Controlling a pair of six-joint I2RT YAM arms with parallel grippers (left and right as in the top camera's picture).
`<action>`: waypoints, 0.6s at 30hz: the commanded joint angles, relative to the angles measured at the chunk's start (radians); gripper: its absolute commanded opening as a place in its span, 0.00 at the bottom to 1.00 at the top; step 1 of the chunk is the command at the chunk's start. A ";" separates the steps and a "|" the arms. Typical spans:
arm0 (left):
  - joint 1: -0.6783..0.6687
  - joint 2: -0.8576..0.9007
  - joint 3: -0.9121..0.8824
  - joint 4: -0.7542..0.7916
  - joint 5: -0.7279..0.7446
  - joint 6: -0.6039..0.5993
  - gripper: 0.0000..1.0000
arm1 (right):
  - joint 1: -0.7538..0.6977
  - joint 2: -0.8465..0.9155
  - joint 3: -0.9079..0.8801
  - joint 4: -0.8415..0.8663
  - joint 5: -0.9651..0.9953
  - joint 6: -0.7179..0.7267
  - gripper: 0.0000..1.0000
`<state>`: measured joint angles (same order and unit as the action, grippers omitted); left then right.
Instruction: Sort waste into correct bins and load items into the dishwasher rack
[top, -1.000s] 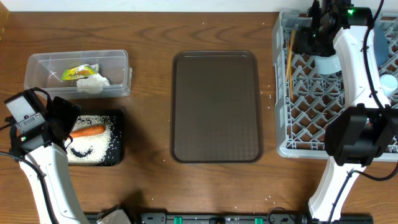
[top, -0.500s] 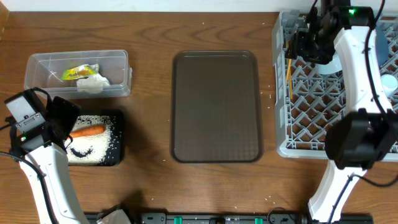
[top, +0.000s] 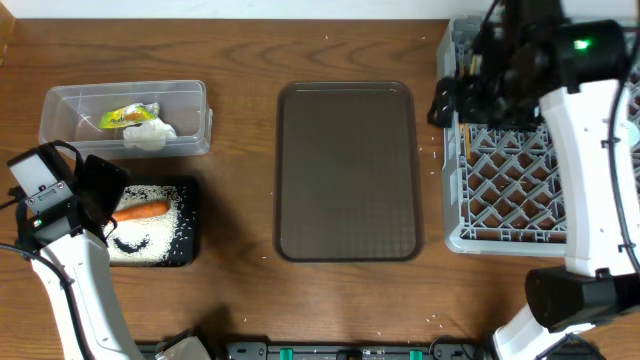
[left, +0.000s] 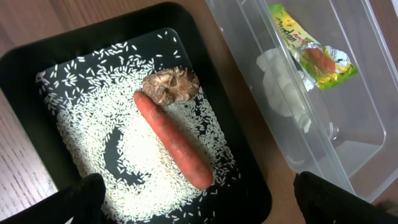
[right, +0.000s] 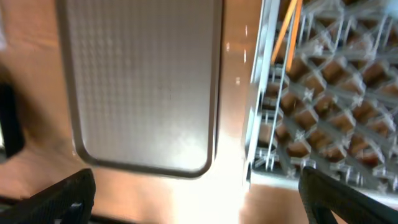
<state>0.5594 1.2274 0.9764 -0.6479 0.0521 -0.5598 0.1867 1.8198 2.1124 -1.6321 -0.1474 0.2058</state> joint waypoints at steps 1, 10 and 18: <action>0.003 -0.010 0.010 -0.003 -0.011 0.013 0.98 | 0.056 0.006 -0.003 -0.039 0.070 0.060 0.99; 0.003 -0.010 0.010 -0.003 -0.011 0.013 0.98 | 0.277 -0.093 -0.123 -0.066 0.314 0.179 0.99; 0.003 -0.010 0.010 -0.003 -0.011 0.013 0.98 | 0.352 -0.269 -0.464 0.023 0.368 0.280 0.99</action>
<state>0.5594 1.2274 0.9768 -0.6479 0.0525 -0.5594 0.5186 1.6096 1.7512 -1.6432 0.1574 0.4198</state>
